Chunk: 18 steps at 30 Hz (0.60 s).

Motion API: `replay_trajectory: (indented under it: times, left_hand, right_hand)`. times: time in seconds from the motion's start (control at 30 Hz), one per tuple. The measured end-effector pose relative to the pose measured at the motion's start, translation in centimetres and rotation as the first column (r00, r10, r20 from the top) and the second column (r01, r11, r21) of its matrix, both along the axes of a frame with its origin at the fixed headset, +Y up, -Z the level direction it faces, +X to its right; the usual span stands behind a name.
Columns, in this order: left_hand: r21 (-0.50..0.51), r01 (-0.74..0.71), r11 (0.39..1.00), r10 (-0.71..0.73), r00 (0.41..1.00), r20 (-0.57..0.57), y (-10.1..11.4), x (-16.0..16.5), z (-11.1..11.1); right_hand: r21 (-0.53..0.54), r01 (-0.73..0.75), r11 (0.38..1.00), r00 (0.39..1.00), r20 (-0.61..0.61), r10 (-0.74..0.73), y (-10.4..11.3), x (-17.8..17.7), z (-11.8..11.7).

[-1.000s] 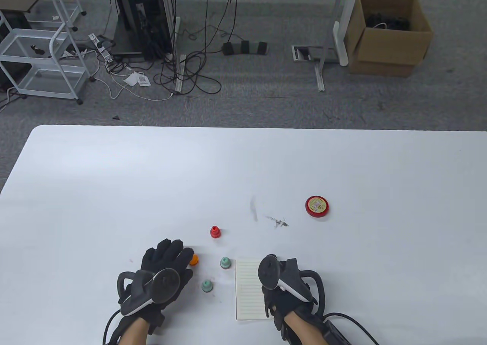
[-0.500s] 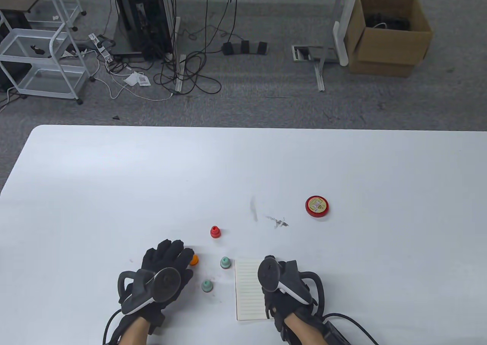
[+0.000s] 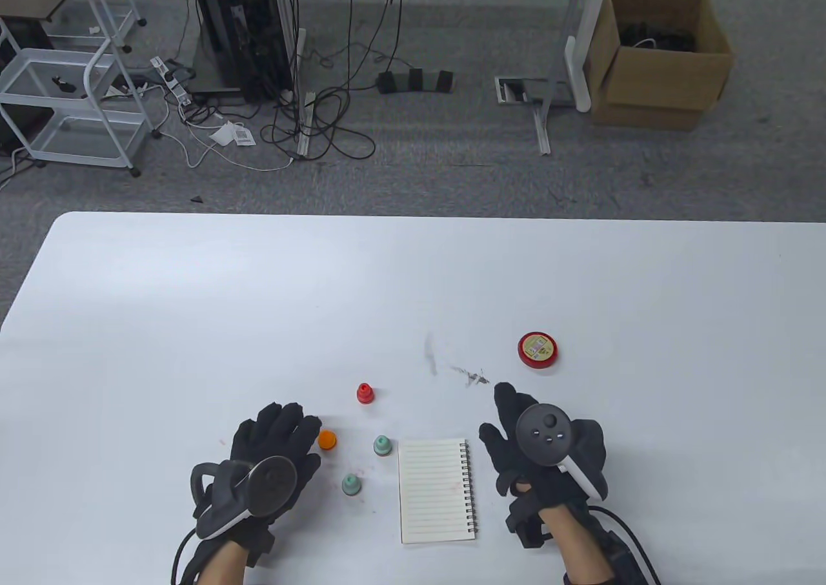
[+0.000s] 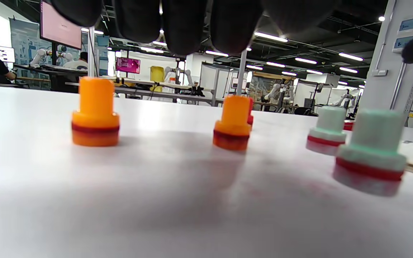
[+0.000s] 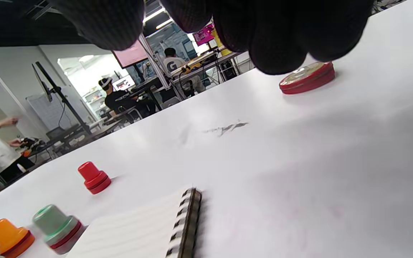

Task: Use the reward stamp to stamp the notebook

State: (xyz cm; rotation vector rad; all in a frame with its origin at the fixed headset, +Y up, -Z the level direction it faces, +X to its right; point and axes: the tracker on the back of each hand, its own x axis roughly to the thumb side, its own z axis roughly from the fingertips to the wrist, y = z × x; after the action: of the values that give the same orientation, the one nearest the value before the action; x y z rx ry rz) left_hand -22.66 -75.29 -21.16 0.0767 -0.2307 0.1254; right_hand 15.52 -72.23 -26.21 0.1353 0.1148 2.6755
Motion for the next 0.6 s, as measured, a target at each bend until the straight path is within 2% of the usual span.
replay_trajectory:
  times: [0.13, 0.23, 0.4, 0.6]
  left_hand:
    - [0.016, -0.021, 1.000, 0.021, 1.000, -0.009, 0.4, -0.2, 0.2]
    - [0.021, -0.022, 1.000, 0.022, 1.000, -0.012, 0.6, -0.3, 0.2]
    - [0.023, -0.021, 1.000, 0.021, 1.000, -0.012, 0.5, -0.3, 0.2]
    - [0.024, -0.011, 1.000, 0.011, 1.000, -0.013, 0.5, -0.3, 0.2]
  right_hand:
    - [0.001, -0.123, 0.992, 0.992, -0.001, 0.123, 1.6, 0.5, -3.0]
    - [0.071, -0.185, 0.980, 0.983, 0.002, 0.185, 2.5, 0.9, -5.3]
    - [0.010, -0.257, 0.966, 0.966, 0.025, 0.257, 2.5, 1.3, -8.7]
    - [-0.089, -0.345, 0.934, 0.937, 0.019, 0.348, 1.1, 1.5, -12.0]
